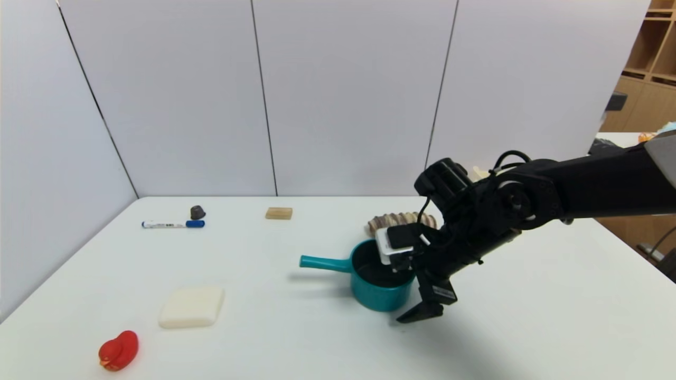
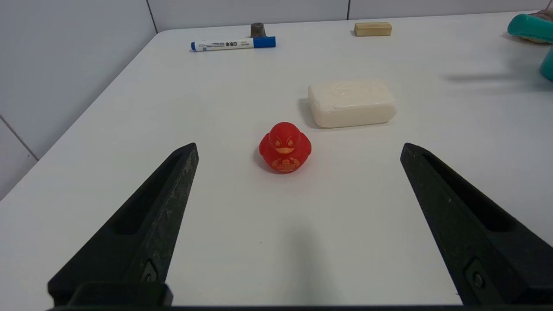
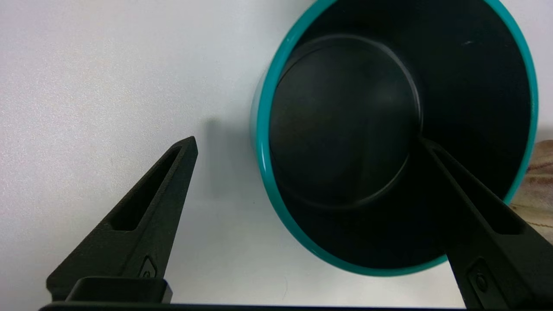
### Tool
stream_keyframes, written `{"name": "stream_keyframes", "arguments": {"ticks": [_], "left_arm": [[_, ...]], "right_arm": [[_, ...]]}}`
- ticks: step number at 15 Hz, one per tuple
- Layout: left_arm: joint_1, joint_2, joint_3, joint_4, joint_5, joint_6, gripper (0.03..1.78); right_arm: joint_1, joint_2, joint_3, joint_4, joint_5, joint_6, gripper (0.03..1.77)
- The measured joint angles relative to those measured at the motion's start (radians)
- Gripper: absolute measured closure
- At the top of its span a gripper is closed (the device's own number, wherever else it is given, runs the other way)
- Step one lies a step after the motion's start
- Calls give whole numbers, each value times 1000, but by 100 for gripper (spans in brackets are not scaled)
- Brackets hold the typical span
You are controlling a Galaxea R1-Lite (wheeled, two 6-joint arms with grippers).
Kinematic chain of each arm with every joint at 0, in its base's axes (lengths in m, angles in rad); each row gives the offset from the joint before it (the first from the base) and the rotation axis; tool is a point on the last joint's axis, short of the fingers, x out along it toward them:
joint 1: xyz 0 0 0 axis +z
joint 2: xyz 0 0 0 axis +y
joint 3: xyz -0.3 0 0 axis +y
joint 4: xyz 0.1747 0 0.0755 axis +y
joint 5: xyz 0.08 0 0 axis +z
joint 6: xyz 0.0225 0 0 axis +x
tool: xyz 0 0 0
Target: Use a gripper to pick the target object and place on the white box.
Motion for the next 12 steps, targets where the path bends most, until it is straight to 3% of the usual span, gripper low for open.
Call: {"name": "stream_keyframes", "arguments": {"ticks": [6,12], "left_arm": [[0,0,0,0,0,0,12],[0,0,0,0,0,0,12]], "right_arm": [[19,20,-26,20,-6,7,10],[20,21,-34,26,-21,2,90]]}}
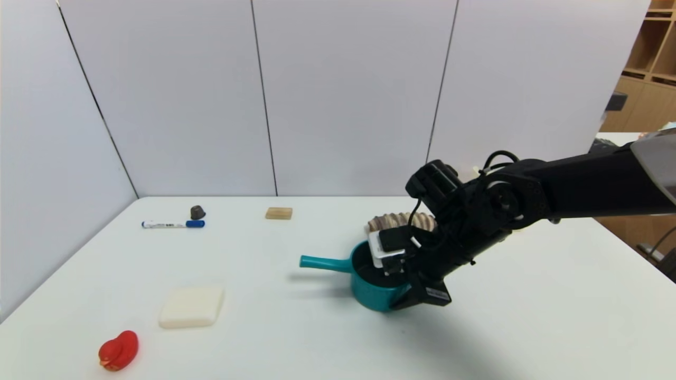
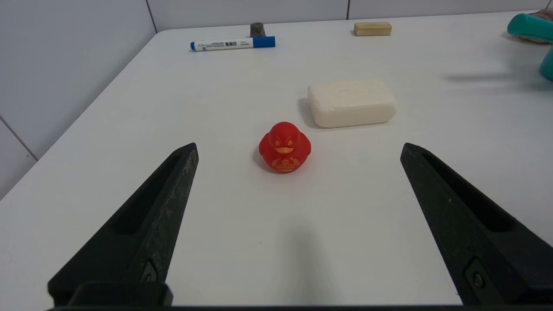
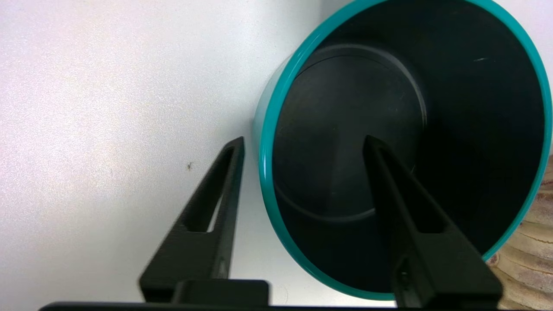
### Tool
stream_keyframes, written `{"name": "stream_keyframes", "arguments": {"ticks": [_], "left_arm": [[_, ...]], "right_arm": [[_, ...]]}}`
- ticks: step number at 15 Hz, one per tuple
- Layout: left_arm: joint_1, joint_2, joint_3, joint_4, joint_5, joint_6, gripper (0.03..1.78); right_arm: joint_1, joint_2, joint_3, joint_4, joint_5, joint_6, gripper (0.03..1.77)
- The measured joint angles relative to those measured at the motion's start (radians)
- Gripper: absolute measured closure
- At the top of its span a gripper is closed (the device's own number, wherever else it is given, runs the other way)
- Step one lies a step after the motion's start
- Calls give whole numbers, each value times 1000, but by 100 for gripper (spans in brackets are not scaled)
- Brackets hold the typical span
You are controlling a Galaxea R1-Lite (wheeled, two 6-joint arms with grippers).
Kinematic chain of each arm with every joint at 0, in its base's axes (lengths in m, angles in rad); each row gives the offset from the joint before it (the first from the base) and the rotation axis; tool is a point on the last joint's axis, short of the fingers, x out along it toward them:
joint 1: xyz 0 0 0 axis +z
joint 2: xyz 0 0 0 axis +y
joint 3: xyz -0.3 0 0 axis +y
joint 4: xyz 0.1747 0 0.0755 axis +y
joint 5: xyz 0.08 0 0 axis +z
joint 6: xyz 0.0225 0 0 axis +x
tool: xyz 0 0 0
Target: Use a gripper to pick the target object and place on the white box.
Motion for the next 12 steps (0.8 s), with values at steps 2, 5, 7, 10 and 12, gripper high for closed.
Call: {"name": "stream_keyframes", "arguments": {"ticks": [2,5,7,10,12], "left_arm": [[0,0,0,0,0,0,12],[0,0,0,0,0,1,12],[0,0,0,0,0,0,12],[0,0,0,0,0,0,12],[0,0,0,0,0,0,12]], "right_arm": [[0,-1,0,1,0,-1,120],[0,-8,-2,18,-1,-1,170],[1,-13,-3,47,-1,-3,170],[2,-33,-8,89,-1,-1,170],[2,-61,-26,140,-1,3,170]]}}
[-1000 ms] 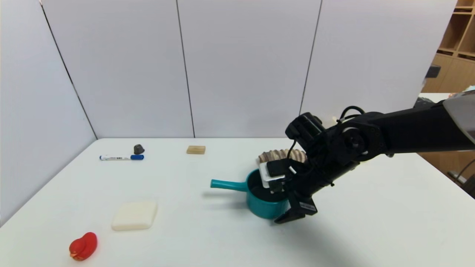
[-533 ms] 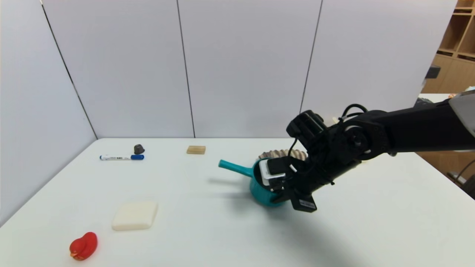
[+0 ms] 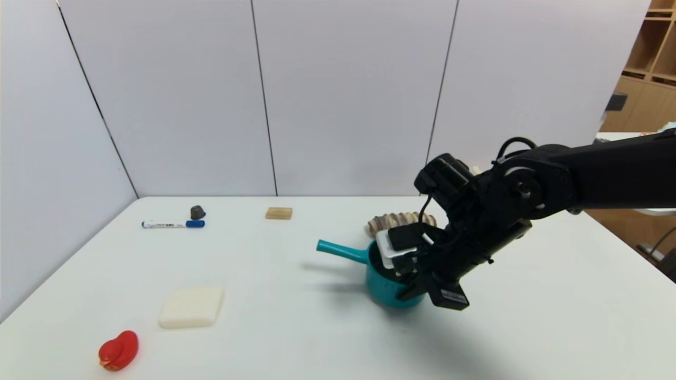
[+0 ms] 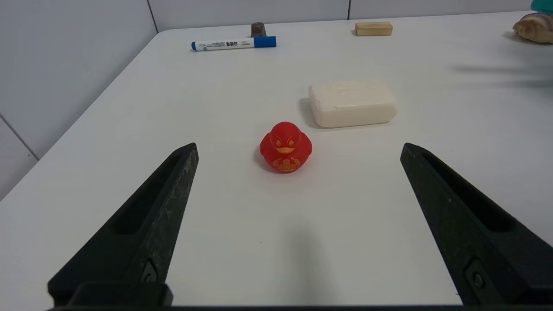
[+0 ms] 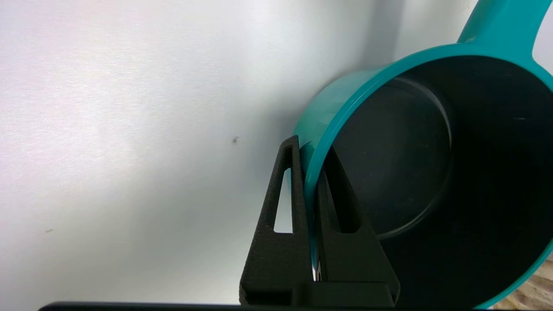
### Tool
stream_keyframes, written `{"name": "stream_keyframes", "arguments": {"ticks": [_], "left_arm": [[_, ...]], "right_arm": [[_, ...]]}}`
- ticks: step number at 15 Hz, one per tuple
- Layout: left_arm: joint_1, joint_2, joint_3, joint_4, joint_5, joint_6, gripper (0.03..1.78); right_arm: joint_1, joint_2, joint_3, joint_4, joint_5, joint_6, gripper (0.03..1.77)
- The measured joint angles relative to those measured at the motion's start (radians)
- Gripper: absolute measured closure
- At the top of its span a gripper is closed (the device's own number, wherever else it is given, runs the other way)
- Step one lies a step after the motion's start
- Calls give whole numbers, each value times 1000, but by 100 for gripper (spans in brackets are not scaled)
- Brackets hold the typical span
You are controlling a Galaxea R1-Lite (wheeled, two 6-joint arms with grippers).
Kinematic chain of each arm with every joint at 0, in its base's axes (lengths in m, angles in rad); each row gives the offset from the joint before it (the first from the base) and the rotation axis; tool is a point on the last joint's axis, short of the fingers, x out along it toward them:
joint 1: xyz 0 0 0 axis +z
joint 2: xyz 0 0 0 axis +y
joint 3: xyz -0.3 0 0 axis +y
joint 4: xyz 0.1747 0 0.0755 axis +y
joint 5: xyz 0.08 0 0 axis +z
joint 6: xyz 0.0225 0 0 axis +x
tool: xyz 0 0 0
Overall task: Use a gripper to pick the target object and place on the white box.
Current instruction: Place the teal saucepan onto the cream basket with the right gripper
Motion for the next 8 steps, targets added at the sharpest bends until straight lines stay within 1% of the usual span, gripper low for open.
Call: {"name": "stream_keyframes", "arguments": {"ticks": [2,3,6,8], "left_arm": [[0,0,0,0,0,0,12],[0,0,0,0,0,0,12],[0,0,0,0,0,0,12],[0,0,0,0,0,0,12]], "right_arm": [[-8,-34,-36,29,1,24,170],[-14,-50,-61,30,1,59,170],[-52,-85,-174,29,1,224,170],[-104,-95,-262,24,1,353,170]]}}
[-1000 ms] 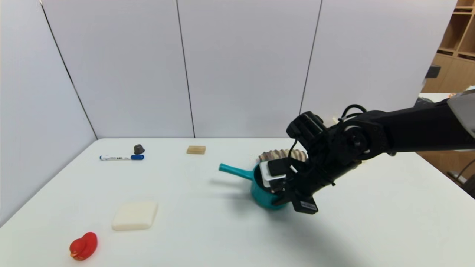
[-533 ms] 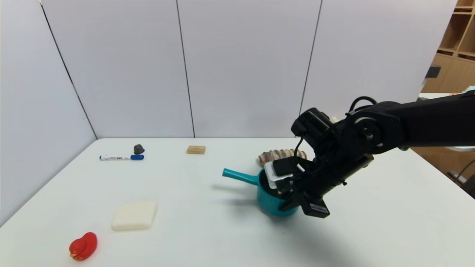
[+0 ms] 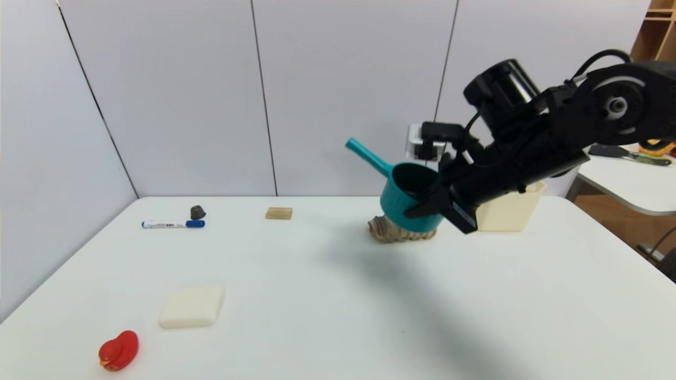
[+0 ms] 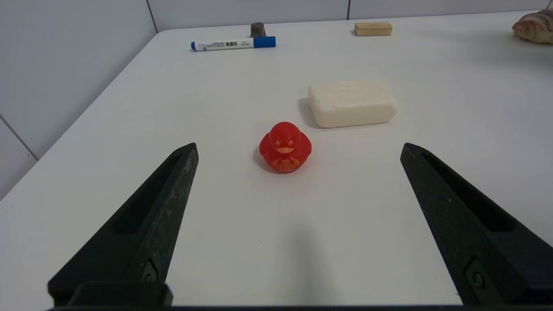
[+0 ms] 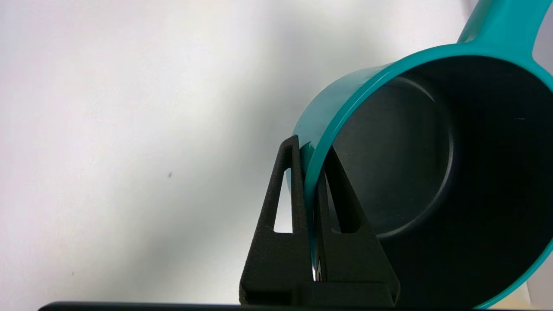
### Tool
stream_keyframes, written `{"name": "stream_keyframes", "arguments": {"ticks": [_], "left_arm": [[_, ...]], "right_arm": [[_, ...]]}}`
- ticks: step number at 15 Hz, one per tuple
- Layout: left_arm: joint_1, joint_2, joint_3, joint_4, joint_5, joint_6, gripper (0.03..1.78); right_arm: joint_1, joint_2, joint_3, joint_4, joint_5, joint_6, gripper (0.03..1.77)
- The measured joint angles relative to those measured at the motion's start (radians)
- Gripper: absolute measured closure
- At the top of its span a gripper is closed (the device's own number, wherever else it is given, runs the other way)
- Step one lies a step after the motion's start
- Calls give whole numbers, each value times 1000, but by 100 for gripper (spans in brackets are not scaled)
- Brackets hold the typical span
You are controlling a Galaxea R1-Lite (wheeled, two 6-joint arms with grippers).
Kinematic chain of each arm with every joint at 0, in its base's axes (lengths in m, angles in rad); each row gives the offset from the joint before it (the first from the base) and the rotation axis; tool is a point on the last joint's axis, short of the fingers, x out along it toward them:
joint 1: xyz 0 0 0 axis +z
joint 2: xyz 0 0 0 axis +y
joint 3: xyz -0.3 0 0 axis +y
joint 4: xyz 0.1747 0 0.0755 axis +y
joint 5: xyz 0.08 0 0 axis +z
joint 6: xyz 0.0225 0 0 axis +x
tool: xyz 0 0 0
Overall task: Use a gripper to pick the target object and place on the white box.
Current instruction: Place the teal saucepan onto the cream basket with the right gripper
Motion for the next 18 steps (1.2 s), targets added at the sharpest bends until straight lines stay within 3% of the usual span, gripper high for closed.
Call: {"name": "stream_keyframes", "arguments": {"ticks": [4,8,11,14,16,18], "left_arm": [[0,0,0,0,0,0,12],[0,0,0,0,0,0,12],[0,0,0,0,0,0,12],[0,0,0,0,0,0,12],[0,0,0,0,0,0,12],[0,0,0,0,0,0,12]], "right_arm": [[-151,16,-132,-32,0,212,170],[-283,55,-155,-201,-2,352,170],[-348,66,-86,-319,-2,373,170],[-381,53,46,-513,-4,398,170],[-396,42,113,-675,-35,420,170],[-413,44,158,-824,-101,427,170]]}}
